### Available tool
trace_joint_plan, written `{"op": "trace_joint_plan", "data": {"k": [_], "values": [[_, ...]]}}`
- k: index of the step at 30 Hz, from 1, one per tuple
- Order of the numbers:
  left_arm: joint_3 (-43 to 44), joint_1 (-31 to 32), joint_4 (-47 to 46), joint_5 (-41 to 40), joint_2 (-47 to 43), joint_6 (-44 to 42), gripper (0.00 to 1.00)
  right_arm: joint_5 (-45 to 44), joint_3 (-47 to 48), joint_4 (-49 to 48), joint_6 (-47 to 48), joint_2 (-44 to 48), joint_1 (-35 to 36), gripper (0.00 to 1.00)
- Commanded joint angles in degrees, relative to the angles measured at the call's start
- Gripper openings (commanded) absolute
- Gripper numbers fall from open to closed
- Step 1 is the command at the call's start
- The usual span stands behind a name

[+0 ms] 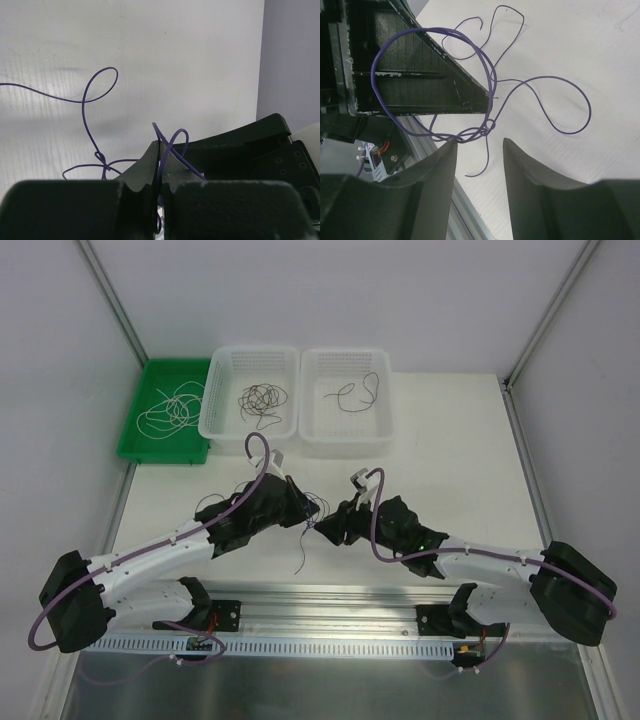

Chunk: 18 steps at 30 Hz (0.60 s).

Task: Untangle the cables
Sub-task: Untie the cable.

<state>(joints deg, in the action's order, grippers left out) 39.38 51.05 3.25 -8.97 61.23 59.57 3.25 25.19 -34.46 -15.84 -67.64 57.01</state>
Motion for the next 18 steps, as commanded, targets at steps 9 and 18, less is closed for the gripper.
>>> {"op": "trace_joint_plan", "data": {"k": [9,18], "values": [[-1.1,0.5,-2.0,-2.5,-5.3,-3.8,0.0,-2.4,-3.0,-4.7,1.7,2.3,0.1,0.4],[1.2,0.5,-1.2,-0.3,-3.8,-6.6,0.0,0.3,-4.0,-3.4,5.6,7.2,0.2,0.39]]}}
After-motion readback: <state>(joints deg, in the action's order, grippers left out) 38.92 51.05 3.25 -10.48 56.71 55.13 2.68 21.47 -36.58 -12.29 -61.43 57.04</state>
